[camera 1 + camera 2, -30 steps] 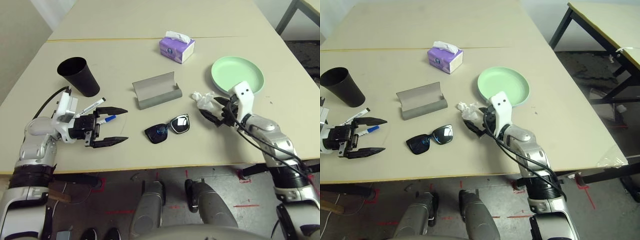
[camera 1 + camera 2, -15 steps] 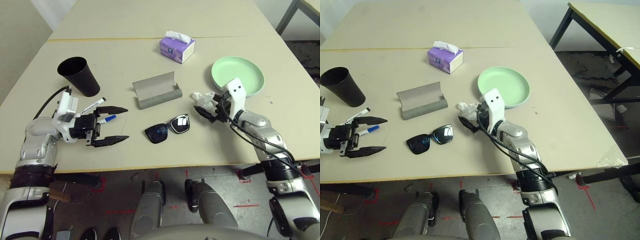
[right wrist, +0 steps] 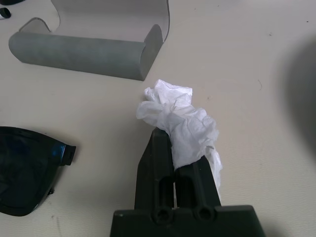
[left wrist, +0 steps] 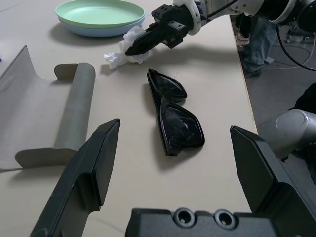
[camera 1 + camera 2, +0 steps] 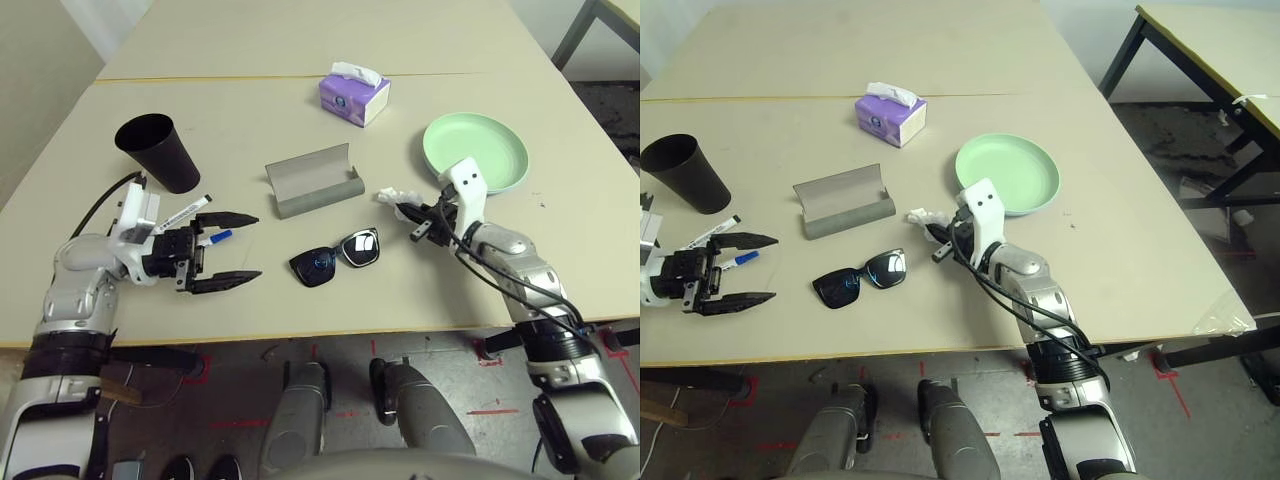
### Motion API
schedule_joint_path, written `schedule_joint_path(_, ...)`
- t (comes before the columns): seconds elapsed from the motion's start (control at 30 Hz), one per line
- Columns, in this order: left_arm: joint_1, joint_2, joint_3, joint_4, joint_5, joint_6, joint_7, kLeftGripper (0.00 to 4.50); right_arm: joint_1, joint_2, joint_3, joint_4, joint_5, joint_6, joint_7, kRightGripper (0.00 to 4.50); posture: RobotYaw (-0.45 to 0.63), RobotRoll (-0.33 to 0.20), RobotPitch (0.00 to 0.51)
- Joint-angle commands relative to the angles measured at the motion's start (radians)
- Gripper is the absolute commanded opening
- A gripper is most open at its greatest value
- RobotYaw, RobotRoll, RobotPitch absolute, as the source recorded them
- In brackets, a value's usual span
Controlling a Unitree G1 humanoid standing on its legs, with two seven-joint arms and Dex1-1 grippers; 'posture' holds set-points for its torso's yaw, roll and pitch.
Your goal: Organize and tidy the items on the table.
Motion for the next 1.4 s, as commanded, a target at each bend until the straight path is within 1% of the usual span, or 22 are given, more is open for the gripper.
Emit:
schedule_joint_path(0.03,0.014,-0.003,0.008,-0.015,0.013,0.005,0.0,4.5,-0.085,-0.033,-0.077,-0.042,0.057,0.061,-0.003,0.03,0.0,0.0,0.211)
schedule_joint_path(0.13,0.014,-0.003,0.008,-0.014,0.014,0.006,0.002,4.5,-0.177,-0.069,-0.134,-0.032,0.095,0.105,-0.005,0.03,0.0,0.0,0.211)
schedule_joint_path(0.23,0.015,-0.003,0.008,-0.011,0.015,0.004,0.003,4.5,-0.261,-0.113,-0.172,0.015,0.104,0.115,0.0,0.03,0.0,0.0,0.21)
schedule_joint_path(0.33,0.015,-0.005,0.008,-0.009,0.018,0.002,0.006,4.5,-0.355,-0.181,-0.188,0.17,0.067,0.038,0.022,0.03,0.01,0.0,0.206)
schedule_joint_path(0.43,0.019,-0.01,0.01,-0.015,0.018,0.001,0.011,4.5,-0.392,-0.226,-0.156,0.358,0.001,-0.079,0.04,0.03,0.02,0.0,0.202)
schedule_joint_path(0.53,0.028,-0.011,0.018,-0.027,0.016,0.003,0.019,4.5,-0.422,-0.249,-0.126,0.543,-0.072,-0.183,0.032,0.03,0.03,0.0,0.2)
schedule_joint_path(0.57,0.031,-0.01,0.019,-0.03,0.016,0.003,0.02,4.5,-0.432,-0.25,-0.122,0.584,-0.087,-0.208,0.029,0.44,0.03,0.0,0.2)
schedule_joint_path(0.63,0.041,-0.007,0.027,-0.038,0.014,0.005,0.025,4.5,-0.459,-0.253,-0.117,0.692,-0.122,-0.262,0.002,0.98,0.04,0.0,0.199)
schedule_joint_path(0.7,0.053,-0.004,0.035,-0.048,0.012,0.007,0.03,4.5,-0.486,-0.251,-0.119,0.774,-0.142,-0.303,-0.023,1.8,0.04,0.0,0.198)
schedule_joint_path(0.83,0.07,-0.004,0.045,-0.066,0.011,0.015,0.038,4.5,-0.523,-0.242,-0.12,0.845,-0.157,-0.353,-0.023,3.27,0.05,0.0,0.201)
schedule_joint_path(0.87,0.073,-0.004,0.047,-0.07,0.011,0.017,0.039,4.5,-0.529,-0.241,-0.12,0.851,-0.159,-0.358,-0.02,3.55,0.05,0.0,0.202)
schedule_joint_path(0.9,0.074,-0.005,0.048,-0.072,0.012,0.019,0.04,4.5,-0.534,-0.242,-0.12,0.853,-0.16,-0.361,-0.017,3.99,0.05,0.0,0.202)
schedule_joint_path(0.93,0.075,-0.006,0.048,-0.073,0.012,0.02,0.042,4.5,-0.537,-0.244,-0.121,0.852,-0.161,-0.362,-0.013,4.3,0.04,0.0,0.202)
schedule_joint_path(0.97,0.075,-0.007,0.047,-0.074,0.013,0.021,0.043,4.5,-0.54,-0.249,-0.123,0.844,-0.159,-0.359,-0.006,4.46,0.04,0.0,0.203)
schedule_joint_path(1.07,0.071,-0.012,0.043,-0.07,0.018,0.02,0.045,4.5,-0.528,-0.275,-0.124,0.772,-0.146,-0.324,0.045,4.46,0.04,0.0,0.202)
schedule_joint_path(1.17,0.064,-0.012,0.04,-0.06,0.022,0.017,0.041,4.5,-0.484,-0.323,-0.115,0.624,-0.127,-0.241,0.141,4.46,0.03,0.0,0.204)
schedule_joint_path(1.23,0.056,-0.01,0.039,-0.047,0.024,0.014,0.033,4.5,-0.426,-0.393,-0.106,0.435,-0.09,-0.121,0.246,4.46,0.03,0.0,0.205)
schedule_joint_path(1.3,0.047,-0.007,0.035,-0.032,0.028,0.011,0.019,4.5,-0.379,-0.485,-0.098,0.22,-0.044,0.049,0.338,4.46,0.01,0.0,0.209)
schedule_joint_path(1.37,0.04,-0.005,0.032,-0.019,0.032,0.007,0.005,4.5,-0.381,-0.535,-0.11,0.063,0.025,0.247,0.367,4.46,0.0,0.0,0.212)
schedule_joint_path(1.4,0.037,-0.005,0.03,-0.013,0.034,0.006,-0.002,4.5,-0.398,-0.541,-0.122,0.001,0.066,0.35,0.362,4.46,0.0,0.0,0.212)
